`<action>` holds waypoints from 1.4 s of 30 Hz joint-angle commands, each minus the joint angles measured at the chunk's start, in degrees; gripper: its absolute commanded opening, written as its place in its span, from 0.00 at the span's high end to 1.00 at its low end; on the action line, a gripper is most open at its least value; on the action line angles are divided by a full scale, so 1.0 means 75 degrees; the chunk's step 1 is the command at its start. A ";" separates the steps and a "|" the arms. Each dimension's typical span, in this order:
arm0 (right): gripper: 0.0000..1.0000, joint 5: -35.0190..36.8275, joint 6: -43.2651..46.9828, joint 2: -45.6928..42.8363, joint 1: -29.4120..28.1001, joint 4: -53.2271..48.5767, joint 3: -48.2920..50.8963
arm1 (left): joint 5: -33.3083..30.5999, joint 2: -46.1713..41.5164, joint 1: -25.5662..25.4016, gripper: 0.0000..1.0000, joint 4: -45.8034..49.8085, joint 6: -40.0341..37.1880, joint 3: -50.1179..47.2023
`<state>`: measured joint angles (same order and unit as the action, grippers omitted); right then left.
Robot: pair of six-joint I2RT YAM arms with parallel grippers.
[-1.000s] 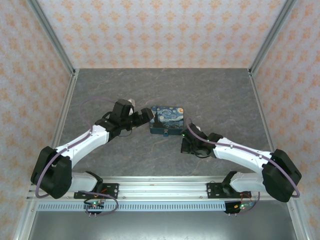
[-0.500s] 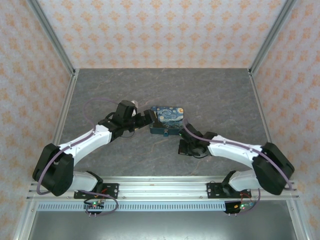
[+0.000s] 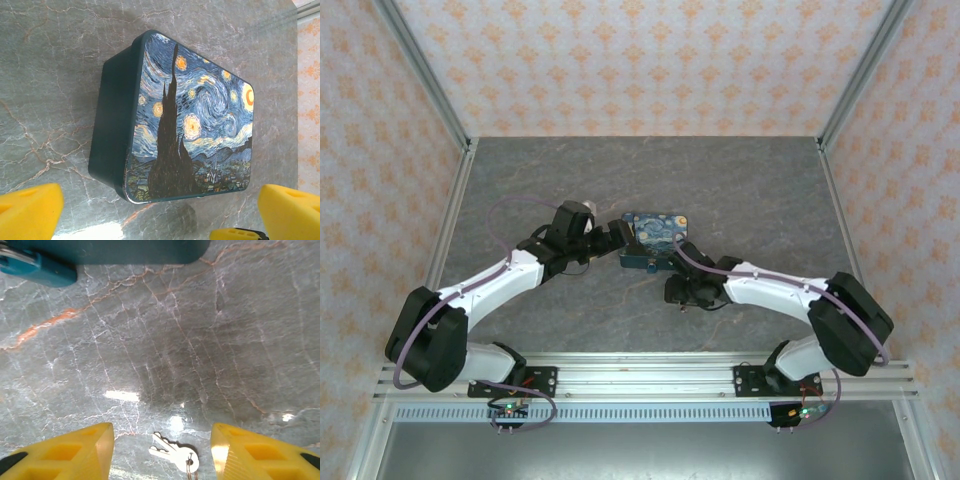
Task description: Unlock the padlock with the key
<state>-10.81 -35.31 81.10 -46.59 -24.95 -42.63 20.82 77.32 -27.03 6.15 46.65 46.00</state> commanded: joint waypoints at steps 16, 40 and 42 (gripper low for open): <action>0.66 0.0371 -0.0529 0.0462 -0.0468 -0.0167 0.0205 | -0.0080 0.0180 -0.0063 0.00 -0.0189 0.0006 0.0008; 1.00 0.0236 0.0327 -0.0027 -0.0760 -0.1040 -0.0261 | -0.0068 0.0083 -0.0064 0.00 -0.0237 0.0061 -0.0050; 1.00 0.0010 0.0614 0.0139 -0.0761 -0.1222 -0.0384 | -0.0057 0.0087 -0.0072 0.00 -0.0252 0.0072 -0.0048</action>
<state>-8.80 -34.17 81.25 -52.10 -30.46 -43.62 20.80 78.54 -27.03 5.67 46.70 46.00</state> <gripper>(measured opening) 0.043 0.998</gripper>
